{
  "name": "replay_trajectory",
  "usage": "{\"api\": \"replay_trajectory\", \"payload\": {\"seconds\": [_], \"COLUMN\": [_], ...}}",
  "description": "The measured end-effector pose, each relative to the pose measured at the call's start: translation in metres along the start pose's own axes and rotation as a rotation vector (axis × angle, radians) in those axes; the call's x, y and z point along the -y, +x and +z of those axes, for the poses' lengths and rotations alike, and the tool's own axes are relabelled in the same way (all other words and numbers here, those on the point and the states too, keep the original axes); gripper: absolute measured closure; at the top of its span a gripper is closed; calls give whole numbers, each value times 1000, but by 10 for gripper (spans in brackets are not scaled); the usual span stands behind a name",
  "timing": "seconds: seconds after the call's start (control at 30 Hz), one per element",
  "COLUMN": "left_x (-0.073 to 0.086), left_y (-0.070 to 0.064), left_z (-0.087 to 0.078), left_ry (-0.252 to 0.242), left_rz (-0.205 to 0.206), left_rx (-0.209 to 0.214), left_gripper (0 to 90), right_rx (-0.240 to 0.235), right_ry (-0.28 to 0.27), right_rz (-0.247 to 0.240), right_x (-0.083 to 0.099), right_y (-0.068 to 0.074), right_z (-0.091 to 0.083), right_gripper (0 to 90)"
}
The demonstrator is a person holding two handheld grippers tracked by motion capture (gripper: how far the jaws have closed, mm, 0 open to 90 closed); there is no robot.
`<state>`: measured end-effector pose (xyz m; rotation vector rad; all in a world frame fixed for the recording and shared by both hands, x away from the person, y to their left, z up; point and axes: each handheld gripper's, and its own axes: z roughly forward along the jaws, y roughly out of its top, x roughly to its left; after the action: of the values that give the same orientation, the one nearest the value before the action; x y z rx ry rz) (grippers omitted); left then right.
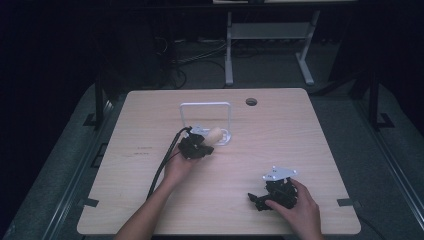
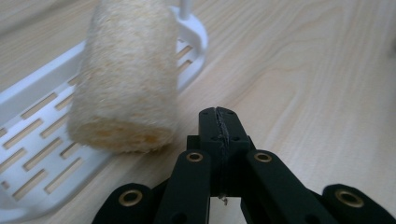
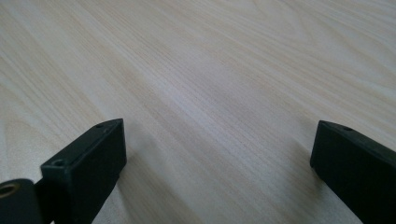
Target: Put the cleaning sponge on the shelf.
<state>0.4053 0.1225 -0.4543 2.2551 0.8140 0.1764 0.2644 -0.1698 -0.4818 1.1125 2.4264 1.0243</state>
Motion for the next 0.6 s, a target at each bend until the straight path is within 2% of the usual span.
{"api": "replay_trajectory", "payload": {"seconds": [0.43, 0.6], "left_x": [5, 7], "left_y": [14, 17], "left_z": [-5, -6], "left_ry": [-1, -4], "left_rz": [-22, -35], "left_rx": [-73, -82], "left_gripper": [899, 899], "right_rx": [0, 0], "right_ry": [0, 0], "right_rz": [0, 0], "right_x": [0, 0], "right_y": [0, 0], "right_z": [0, 0], "right_gripper": [32, 32]}}
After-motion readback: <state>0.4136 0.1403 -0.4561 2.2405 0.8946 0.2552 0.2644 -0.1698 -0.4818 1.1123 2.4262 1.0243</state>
